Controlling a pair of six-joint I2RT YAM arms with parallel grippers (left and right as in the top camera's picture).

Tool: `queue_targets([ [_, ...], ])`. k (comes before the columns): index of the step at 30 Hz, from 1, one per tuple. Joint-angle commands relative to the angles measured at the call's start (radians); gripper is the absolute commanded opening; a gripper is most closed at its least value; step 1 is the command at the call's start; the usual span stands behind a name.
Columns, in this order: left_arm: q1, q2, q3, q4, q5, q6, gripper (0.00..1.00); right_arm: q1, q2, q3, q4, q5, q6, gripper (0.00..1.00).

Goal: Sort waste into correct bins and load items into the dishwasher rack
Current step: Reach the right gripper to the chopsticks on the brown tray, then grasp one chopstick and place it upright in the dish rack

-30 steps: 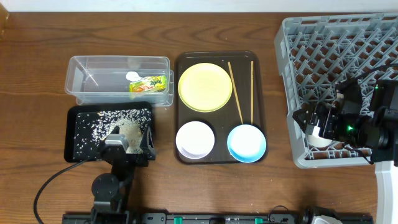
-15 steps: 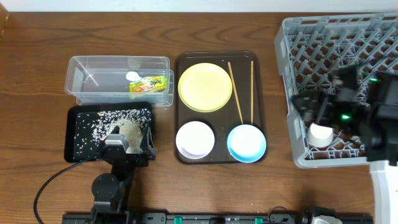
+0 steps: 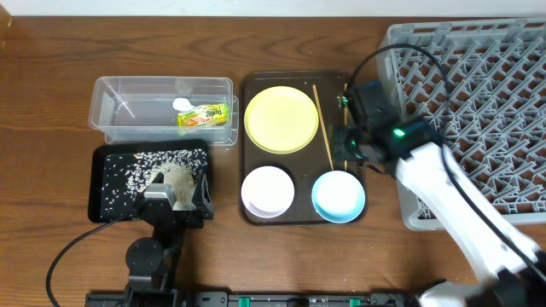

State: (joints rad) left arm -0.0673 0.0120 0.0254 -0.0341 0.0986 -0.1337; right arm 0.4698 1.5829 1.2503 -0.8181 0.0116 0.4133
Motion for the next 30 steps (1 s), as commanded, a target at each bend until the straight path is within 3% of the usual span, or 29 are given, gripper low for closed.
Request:
queue_targets([
  [1, 0.005, -0.007, -0.021, -0.025, 0.006, -0.001, 0.92, -0.005, 0.109, 0.012, 0.051, 0.078, 0.006, 0.45],
  [12, 0.005, -0.007, -0.021, -0.026, 0.006, 0.000, 0.92, -0.005, 0.364, 0.012, 0.234, 0.069, -0.069, 0.39],
  [19, 0.005, -0.007, -0.021, -0.026, 0.006, -0.001, 0.92, -0.016, 0.415, 0.012, 0.276, 0.070, -0.074, 0.10],
  [22, 0.005, -0.007, -0.021, -0.025, 0.006, 0.000, 0.92, -0.026, 0.415, 0.012, 0.267, 0.070, -0.074, 0.02],
  [30, 0.005, -0.007, -0.021, -0.026, 0.006, 0.000, 0.92, -0.029, 0.335, 0.013, 0.239, 0.069, -0.098, 0.01],
])
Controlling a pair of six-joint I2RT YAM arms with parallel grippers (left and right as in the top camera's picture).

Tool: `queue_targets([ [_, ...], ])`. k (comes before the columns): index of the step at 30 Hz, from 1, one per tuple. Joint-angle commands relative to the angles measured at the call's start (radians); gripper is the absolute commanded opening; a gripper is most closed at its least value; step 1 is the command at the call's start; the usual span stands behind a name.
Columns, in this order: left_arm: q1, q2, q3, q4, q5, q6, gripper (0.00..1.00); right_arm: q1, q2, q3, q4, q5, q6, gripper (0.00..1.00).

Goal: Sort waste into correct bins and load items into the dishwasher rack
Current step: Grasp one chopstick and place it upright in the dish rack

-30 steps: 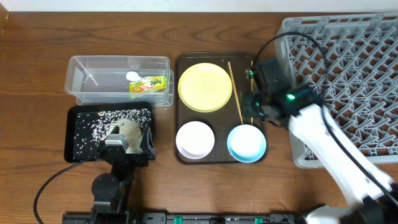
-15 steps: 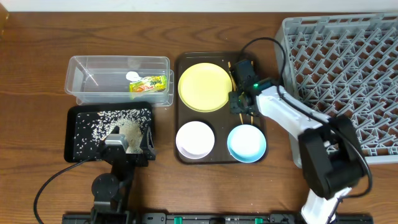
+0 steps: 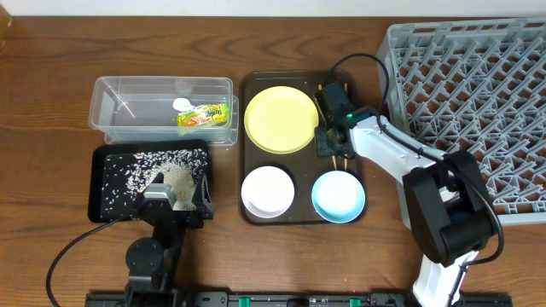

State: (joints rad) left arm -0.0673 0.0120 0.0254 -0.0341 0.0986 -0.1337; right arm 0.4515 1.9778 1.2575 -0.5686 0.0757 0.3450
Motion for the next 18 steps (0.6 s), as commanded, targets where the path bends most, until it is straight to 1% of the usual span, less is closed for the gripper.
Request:
queue_targets([
  [1, 0.005, -0.007, -0.021, -0.025, 0.006, 0.000, 0.92, -0.014, -0.088, 0.006, -0.012, 0.005, -0.041, 0.01],
  [5, 0.005, -0.007, -0.021, -0.026, 0.006, 0.000, 0.92, -0.047, -0.239, 0.006, -0.034, 0.006, -0.090, 0.01],
  [10, 0.005, -0.007, -0.021, -0.026, 0.006, 0.000, 0.92, -0.143, -0.414, 0.006, -0.057, 0.006, -0.168, 0.01],
  [15, 0.005, -0.007, -0.021, -0.026, 0.006, 0.000, 0.92, -0.291, -0.454, 0.005, -0.056, 0.006, -0.302, 0.01],
  [18, 0.005, -0.007, -0.021, -0.026, 0.006, 0.000, 0.92, -0.372, -0.424, 0.005, -0.048, -0.002, -0.325, 0.01],
])
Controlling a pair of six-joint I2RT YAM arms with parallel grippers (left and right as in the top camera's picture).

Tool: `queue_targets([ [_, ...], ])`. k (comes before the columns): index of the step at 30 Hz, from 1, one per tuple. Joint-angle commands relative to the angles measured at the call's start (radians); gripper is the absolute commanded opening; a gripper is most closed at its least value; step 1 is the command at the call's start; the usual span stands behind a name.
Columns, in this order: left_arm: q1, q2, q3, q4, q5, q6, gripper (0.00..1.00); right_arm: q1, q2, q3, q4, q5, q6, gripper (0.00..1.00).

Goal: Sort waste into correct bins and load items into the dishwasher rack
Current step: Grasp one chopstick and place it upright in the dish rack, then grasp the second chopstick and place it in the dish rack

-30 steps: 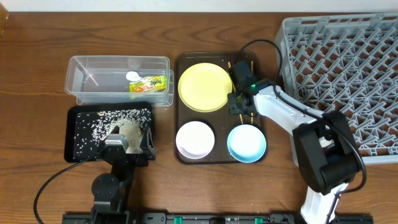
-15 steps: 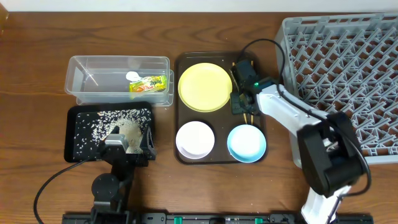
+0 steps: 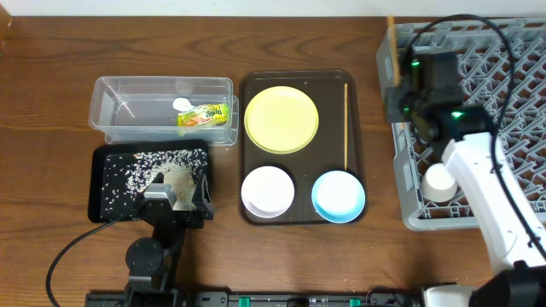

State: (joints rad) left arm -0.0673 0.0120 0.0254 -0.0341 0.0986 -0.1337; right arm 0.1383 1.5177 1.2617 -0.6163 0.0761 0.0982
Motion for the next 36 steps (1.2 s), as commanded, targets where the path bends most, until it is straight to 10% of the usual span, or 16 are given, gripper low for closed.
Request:
queue_targets([
  [1, 0.005, -0.007, -0.021, -0.026, 0.006, 0.000, 0.92, -0.075, 0.048, 0.000, 0.005, -0.003, -0.080, 0.01],
  [8, 0.005, -0.007, -0.021, -0.026, 0.006, 0.000, 0.93, -0.090, 0.166, 0.000, 0.034, 0.001, -0.224, 0.01],
  [11, 0.005, -0.007, -0.021, -0.026, 0.006, 0.000, 0.92, -0.087, 0.174, 0.003, 0.050, 0.037, -0.228, 0.29],
  [17, 0.005, -0.007, -0.021, -0.026, 0.006, 0.000, 0.92, -0.013, 0.050, 0.021, 0.011, -0.137, -0.121, 0.45],
  [23, 0.005, -0.007, -0.021, -0.026, 0.006, 0.000, 0.93, 0.148, 0.000, 0.014, -0.087, -0.219, 0.071, 0.41],
  [29, 0.005, -0.007, -0.021, -0.026, 0.006, 0.000, 0.92, 0.277, 0.127, -0.040, -0.089, 0.096, 0.309, 0.37],
  [36, 0.005, -0.007, -0.021, -0.026, 0.006, 0.000, 0.92, 0.268, 0.337, -0.040, 0.038, 0.121, 0.324, 0.37],
])
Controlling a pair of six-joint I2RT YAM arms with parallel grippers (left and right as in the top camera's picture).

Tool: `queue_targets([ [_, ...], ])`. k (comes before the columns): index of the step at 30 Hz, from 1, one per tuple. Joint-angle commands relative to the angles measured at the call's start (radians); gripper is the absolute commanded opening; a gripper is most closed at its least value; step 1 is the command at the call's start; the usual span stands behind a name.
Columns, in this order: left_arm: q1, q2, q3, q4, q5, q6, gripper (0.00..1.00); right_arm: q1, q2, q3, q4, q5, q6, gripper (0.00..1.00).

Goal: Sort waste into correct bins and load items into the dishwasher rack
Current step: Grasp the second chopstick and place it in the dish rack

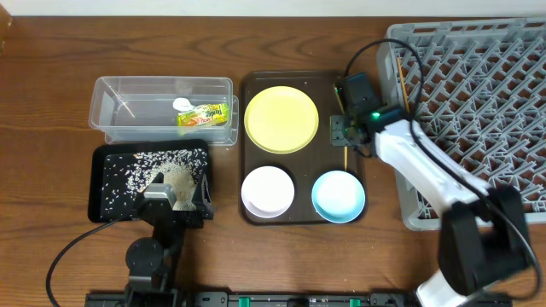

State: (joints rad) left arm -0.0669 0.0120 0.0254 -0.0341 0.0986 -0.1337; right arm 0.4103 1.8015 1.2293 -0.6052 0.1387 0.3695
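Observation:
My right gripper [342,130] hangs low over the right side of the brown tray [247,145]. It looks open, with its fingers on either side of a wooden chopstick [345,157] lying there. A second chopstick [401,82] lies in the grey dishwasher rack [486,77], near its left edge. On the tray sit a yellow plate [281,119], a white bowl [268,191] and a blue bowl [339,196]. My left gripper [176,198] rests at the black bin [107,183] of scattered rice; its jaws are not readable.
A clear plastic bin [128,111] behind the black one holds a yellow-green sachet [205,115] and a small white scrap. The right arm's cable arcs over the rack's left edge. The rack fills the right side of the table.
My right gripper was up at the rack's back left corner, holding a chopstick upright. That chopstick now lies in the rack, and the gripper is down over the other chopstick on the tray.
First my right gripper hovered at the tray's right edge, with a chopstick lying slanted beside the yellow plate. Then it was down on the chopsticks. Then it held one at the rack, one staying on the tray. Now it is back at the tray. The left arm never moved.

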Motion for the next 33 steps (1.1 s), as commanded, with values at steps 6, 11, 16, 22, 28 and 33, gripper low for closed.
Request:
queue_targets([
  [6, 0.004, -0.007, -0.021, -0.026, 0.006, 0.000, 0.93, -0.005, 0.173, -0.008, 0.077, 0.052, 0.053, 0.28],
  [11, 0.004, -0.007, -0.021, -0.026, 0.006, 0.000, 0.93, -0.005, 0.215, -0.007, 0.077, 0.037, 0.053, 0.11],
  [16, 0.004, -0.007, -0.021, -0.026, 0.006, -0.001, 0.92, -0.006, 0.139, 0.010, 0.061, -0.006, 0.027, 0.01],
  [22, 0.004, -0.007, -0.021, -0.026, 0.006, 0.000, 0.92, -0.053, -0.091, 0.014, 0.027, -0.078, -0.108, 0.01],
  [28, 0.004, -0.007, -0.021, -0.026, 0.006, 0.000, 0.92, -0.174, -0.319, 0.014, -0.029, -0.081, -0.360, 0.01],
  [33, 0.004, -0.007, -0.021, -0.026, 0.006, 0.000, 0.93, -0.328, -0.336, 0.013, -0.007, -0.066, -0.435, 0.01],
])
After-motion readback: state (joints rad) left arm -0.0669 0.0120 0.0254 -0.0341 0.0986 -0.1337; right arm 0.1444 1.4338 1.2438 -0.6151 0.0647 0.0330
